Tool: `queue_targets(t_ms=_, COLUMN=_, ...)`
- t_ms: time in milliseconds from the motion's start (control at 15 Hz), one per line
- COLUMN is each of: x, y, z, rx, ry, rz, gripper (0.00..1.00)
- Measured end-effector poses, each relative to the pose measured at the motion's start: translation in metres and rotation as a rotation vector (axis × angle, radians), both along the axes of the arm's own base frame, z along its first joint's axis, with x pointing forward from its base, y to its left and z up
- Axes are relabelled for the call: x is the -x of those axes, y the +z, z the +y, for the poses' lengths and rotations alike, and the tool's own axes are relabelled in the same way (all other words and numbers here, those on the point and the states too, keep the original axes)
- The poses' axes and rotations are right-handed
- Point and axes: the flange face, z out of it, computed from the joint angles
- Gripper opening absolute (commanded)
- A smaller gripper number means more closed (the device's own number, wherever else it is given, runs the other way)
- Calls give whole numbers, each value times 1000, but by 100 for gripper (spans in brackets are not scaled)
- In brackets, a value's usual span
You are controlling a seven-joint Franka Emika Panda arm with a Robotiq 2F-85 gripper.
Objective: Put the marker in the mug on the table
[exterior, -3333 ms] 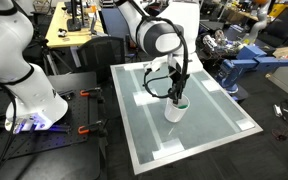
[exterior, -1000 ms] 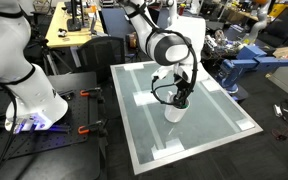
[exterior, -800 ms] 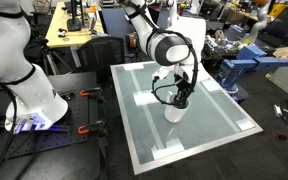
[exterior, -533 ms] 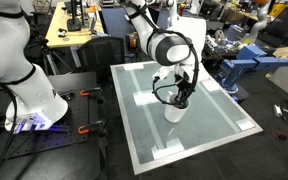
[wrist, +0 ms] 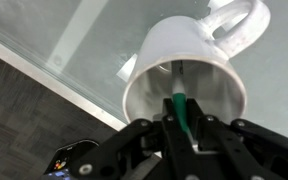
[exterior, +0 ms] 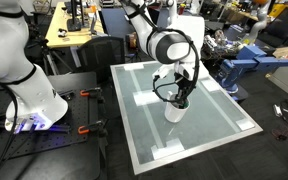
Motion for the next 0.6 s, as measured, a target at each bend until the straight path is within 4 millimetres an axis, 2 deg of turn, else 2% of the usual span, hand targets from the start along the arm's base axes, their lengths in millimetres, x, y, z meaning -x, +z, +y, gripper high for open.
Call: queue_targets(t_ms=600, x=3, y=15, z=7, rx=75, ry=-8, rz=-40, gripper=4)
